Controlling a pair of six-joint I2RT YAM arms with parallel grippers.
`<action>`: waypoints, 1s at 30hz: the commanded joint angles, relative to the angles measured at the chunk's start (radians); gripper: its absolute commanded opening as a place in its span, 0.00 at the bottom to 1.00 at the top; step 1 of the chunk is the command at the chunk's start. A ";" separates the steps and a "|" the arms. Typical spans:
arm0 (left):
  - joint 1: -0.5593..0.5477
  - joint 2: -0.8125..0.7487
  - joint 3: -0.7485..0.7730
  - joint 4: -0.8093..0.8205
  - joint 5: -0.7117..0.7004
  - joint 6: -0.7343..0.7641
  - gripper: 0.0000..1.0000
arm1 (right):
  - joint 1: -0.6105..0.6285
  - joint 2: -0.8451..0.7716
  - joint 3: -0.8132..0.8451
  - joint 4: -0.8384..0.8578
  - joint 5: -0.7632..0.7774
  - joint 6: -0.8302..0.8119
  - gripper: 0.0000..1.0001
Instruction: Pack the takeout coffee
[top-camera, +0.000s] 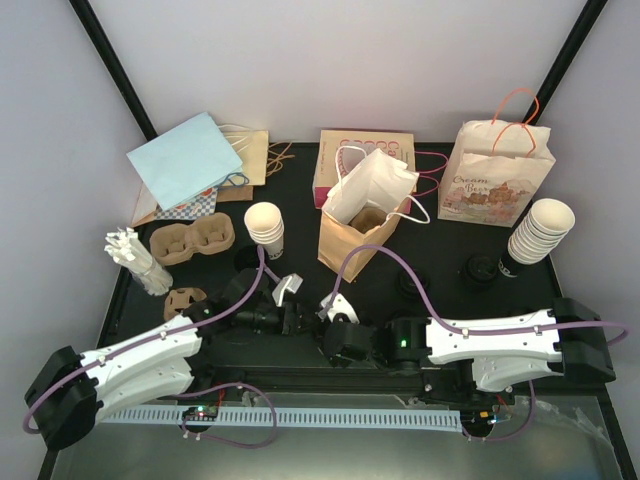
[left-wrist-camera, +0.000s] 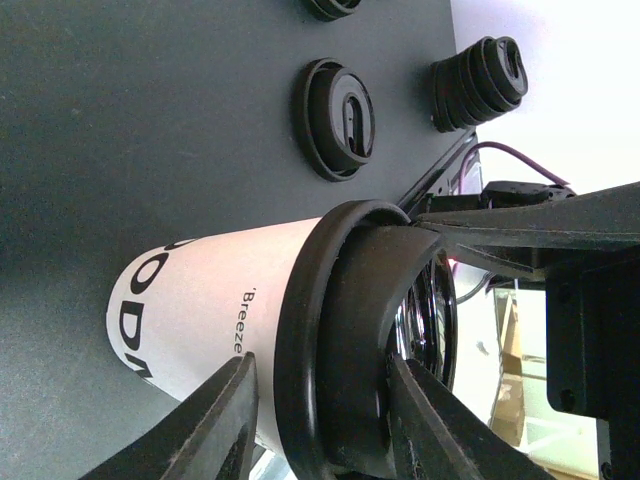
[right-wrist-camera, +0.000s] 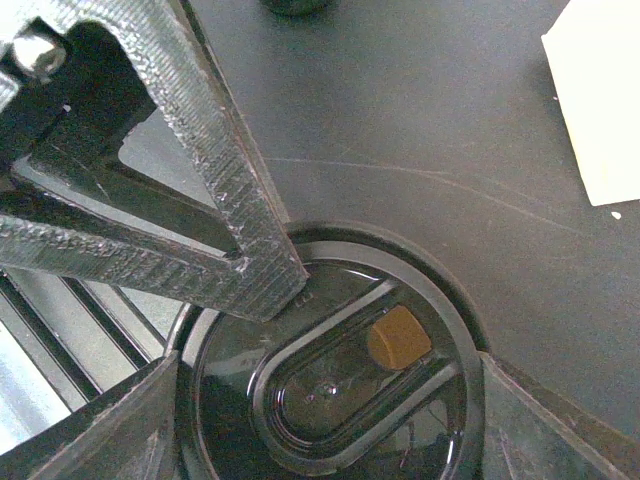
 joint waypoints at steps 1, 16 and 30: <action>-0.005 0.022 -0.009 -0.011 -0.035 0.014 0.37 | 0.000 0.050 -0.056 -0.063 -0.165 0.024 0.75; 0.034 -0.074 -0.053 -0.086 -0.082 0.026 0.33 | 0.000 0.086 -0.061 -0.096 -0.188 0.004 0.74; 0.056 -0.045 -0.069 -0.079 -0.035 0.038 0.28 | 0.000 0.093 -0.059 -0.090 -0.193 0.001 0.74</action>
